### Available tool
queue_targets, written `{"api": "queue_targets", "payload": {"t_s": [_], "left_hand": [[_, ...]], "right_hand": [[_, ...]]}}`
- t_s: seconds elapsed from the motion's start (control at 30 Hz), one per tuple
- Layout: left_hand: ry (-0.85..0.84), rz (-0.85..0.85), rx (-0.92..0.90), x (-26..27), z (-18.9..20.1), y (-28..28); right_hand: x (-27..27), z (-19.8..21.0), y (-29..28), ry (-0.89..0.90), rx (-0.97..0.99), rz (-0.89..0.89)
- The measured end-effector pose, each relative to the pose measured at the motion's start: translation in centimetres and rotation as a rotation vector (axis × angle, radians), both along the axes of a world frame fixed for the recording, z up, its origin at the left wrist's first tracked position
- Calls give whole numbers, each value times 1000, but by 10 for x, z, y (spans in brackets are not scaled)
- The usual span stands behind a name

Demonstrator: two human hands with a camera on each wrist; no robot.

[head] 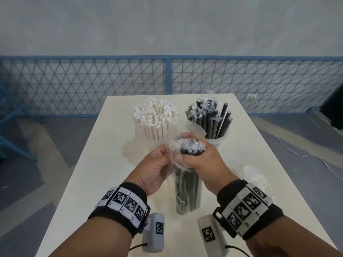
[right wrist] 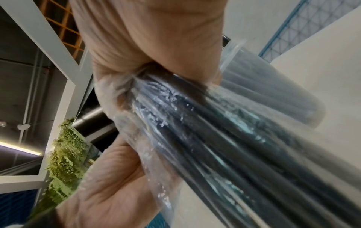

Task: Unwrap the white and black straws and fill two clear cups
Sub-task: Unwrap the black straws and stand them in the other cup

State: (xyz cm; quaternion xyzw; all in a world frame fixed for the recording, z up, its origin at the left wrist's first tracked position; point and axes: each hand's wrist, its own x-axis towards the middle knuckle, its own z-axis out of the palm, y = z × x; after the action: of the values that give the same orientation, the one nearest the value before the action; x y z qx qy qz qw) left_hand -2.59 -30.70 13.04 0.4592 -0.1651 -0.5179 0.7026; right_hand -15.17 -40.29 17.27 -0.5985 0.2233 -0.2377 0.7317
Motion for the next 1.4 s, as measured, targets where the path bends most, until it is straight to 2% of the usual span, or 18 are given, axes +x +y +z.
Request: {"api": "queue_targets", "payload": {"t_s": [0.13,0.23,0.3,0.37,0.4,0.47,0.53,0.63,0.67,0.8,0.93,1.1,1.27,1.4], "left_hand": [[12,-49,-18,4,-11,10],[-60,-51,47,5,-16,18],[-92,-43,-3,5,-13,22],[-110,-120,-78,2,-4,23],[-177,-186,-91,-3,4,22],[-373,-268,-66,-13,15,15],[-550,-242,-7,-18,21,10],[-711,-203,36,-19,19,11],[-734,-189,56,-19,18,12],[-737,-218,152,-23,12,16],[-755,-217,228,-22,11,10],[-816,-424,388,-9,23,6],[-991,-694,644,-6,21,-2],[-1180,-671,776,-12,9,-16]], "right_hand": [[-2,11,-6,-53,59,-51],[-6,21,-10,-57,40,-28],[-7,22,-11,-39,23,-26],[-5,19,-9,-9,37,5],[-4,17,-6,13,30,26],[-2,15,-1,73,-103,75],[-1,20,-1,172,-332,95],[-7,27,-14,297,-618,68],[-8,31,-17,312,-659,49],[-8,50,-25,223,-499,-107],[-4,63,-25,121,-399,-167],[-10,88,-28,-41,-230,-250],[-22,135,-38,-142,-275,-310],[-21,161,-49,-298,-364,-441]]}}
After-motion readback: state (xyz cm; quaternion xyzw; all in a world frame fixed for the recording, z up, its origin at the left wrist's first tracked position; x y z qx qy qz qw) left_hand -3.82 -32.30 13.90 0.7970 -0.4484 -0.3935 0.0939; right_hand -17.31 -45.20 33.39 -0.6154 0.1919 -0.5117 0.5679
